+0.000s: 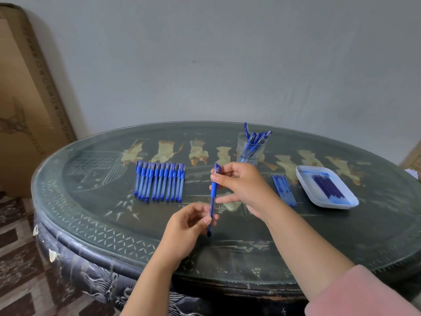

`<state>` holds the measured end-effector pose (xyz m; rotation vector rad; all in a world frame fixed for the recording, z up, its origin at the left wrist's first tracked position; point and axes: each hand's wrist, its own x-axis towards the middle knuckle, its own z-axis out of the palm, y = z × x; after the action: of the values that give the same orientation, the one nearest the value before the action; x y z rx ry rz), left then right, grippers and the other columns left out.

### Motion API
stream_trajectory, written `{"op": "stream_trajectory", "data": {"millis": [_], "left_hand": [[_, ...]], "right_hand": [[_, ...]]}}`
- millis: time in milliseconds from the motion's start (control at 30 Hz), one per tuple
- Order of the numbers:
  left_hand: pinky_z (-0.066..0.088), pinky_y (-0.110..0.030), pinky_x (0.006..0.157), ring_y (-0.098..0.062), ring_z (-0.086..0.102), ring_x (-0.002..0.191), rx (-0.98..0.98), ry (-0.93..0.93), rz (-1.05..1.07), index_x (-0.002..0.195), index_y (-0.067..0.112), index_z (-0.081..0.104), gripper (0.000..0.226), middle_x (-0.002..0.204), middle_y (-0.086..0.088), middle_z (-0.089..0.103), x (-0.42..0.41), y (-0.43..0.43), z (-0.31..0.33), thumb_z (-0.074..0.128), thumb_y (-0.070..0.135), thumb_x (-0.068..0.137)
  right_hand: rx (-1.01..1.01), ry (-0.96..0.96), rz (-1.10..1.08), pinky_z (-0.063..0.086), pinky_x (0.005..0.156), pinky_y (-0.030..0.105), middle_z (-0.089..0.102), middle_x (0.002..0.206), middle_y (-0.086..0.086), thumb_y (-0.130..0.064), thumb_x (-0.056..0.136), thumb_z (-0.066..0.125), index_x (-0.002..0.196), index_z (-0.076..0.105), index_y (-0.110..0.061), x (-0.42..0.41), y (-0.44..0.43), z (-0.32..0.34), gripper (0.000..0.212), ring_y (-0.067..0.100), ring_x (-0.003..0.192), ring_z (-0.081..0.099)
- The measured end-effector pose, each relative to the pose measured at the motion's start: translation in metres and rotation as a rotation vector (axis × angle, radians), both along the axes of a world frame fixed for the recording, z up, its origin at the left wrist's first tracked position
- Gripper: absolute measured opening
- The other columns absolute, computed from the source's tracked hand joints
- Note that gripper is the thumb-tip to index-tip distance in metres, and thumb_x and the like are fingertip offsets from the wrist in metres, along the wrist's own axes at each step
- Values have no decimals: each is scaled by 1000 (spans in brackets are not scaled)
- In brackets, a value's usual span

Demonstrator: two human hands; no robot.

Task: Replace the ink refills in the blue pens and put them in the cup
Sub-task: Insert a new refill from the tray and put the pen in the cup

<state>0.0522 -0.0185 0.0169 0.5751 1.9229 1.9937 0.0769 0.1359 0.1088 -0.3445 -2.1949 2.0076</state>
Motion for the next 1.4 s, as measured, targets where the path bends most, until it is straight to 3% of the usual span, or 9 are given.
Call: {"op": "stream_trajectory", "data": {"millis": [233, 400, 667, 967, 1100, 1267, 1400], "left_hand": [[55, -30, 74, -12, 67, 75, -19, 0, 70, 101, 2, 65, 17, 86, -6, 75, 0, 1, -4, 57, -10, 91], [55, -38, 78, -15, 66, 74, -35, 8, 98, 98, 5, 66, 20, 85, -5, 75, 0, 1, -4, 58, -11, 90], [53, -31, 72, -15, 63, 68, -30, 2, 123, 99, 2, 66, 18, 82, -5, 75, 2, 1, -2, 58, -11, 90], [56, -33, 81, -18, 69, 78, -107, 20, 121, 98, 13, 67, 20, 87, 3, 76, 3, 1, 2, 59, -5, 92], [56, -30, 87, -7, 70, 86, -193, 53, 95, 97, 21, 69, 22, 90, 9, 75, -2, 2, 8, 62, 1, 92], [56, -32, 85, -7, 70, 88, -149, 131, 153, 96, 24, 71, 20, 91, 9, 76, -16, -2, 14, 66, 6, 90], [49, -17, 82, 2, 66, 89, -145, 216, 360, 98, 25, 71, 13, 92, 11, 74, -32, -13, 14, 66, 16, 91]], "right_hand": [[-16, 28, -27, 62, 66, 40, 64, 102, 15, -7, 90, 68, 92, 67, -9, 0, -5, -9, 3, 20, 96, 68], [13, 29, -27, 62, 69, 40, 65, 107, 18, -8, 90, 68, 89, 66, -11, -1, -7, -12, 3, 20, 97, 68], [85, 17, -14, 62, 73, 43, 66, 104, 17, -11, 91, 66, 89, 64, -10, -3, -10, -10, 4, 22, 99, 68], [195, 48, -74, 62, 72, 33, 63, 104, 12, -16, 96, 60, 108, 61, -7, -1, -13, -17, 15, 16, 95, 67], [234, 65, -98, 61, 68, 31, 65, 103, 9, -18, 96, 59, 112, 59, -11, 0, -11, -20, 17, 15, 90, 69], [196, 149, -129, 61, 68, 30, 65, 99, 7, -15, 97, 58, 100, 58, -15, -8, 0, -8, 4, 14, 84, 71], [203, 351, -365, 60, 68, 32, 64, 95, 7, -13, 96, 59, 90, 55, -26, -25, 28, 18, 15, 15, 80, 71]]}}
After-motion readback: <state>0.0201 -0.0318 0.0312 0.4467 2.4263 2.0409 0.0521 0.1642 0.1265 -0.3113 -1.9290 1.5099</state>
